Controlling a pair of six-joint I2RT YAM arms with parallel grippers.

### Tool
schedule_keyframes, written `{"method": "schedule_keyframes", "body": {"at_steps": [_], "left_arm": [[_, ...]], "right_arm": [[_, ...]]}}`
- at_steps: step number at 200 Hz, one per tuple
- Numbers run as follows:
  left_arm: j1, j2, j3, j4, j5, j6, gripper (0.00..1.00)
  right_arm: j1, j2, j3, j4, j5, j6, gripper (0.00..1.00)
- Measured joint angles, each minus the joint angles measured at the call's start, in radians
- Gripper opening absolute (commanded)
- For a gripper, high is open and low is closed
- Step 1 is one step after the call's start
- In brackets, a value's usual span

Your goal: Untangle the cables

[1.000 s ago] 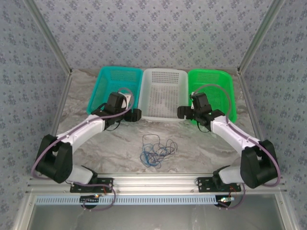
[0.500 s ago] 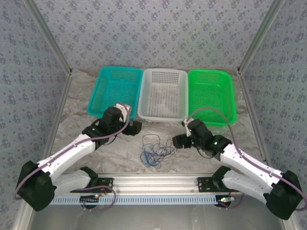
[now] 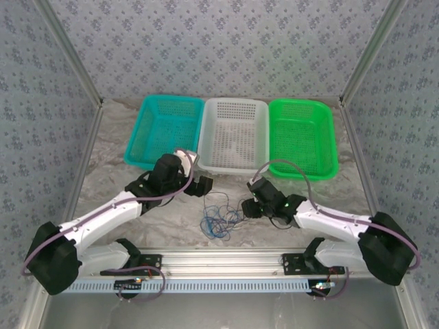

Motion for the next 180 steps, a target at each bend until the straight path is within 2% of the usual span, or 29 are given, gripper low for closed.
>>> {"method": "schedule_keyframes", "body": {"at_steps": [28, 76, 110, 147, 180], "left_arm": [[0.0, -0.014, -0.007, 0.003, 0.002, 0.0, 0.99], [0.0, -0.05, -0.042, 0.055, 0.029, 0.002, 0.99], [-0.013, -0.05, -0.044, 0.102, 0.079, 0.008, 1.0], [-0.045, -0.037, -0.039, 0.18, 0.162, 0.032, 1.0], [-0.096, 0.038, 0.025, 0.213, 0.216, 0.072, 0.99]], "right_arm": [[0.028, -0.015, -0.001, 0.019, 0.037, -0.008, 0.12], [0.074, -0.277, 0.015, 0.026, 0.068, -0.054, 0.02], [0.074, -0.363, 0.097, -0.006, 0.055, -0.097, 0.01], [0.075, -0.356, 0.191, -0.031, 0.025, -0.156, 0.02], [0.076, -0.329, 0.22, -0.027, 0.022, -0.201, 0.02]]}}
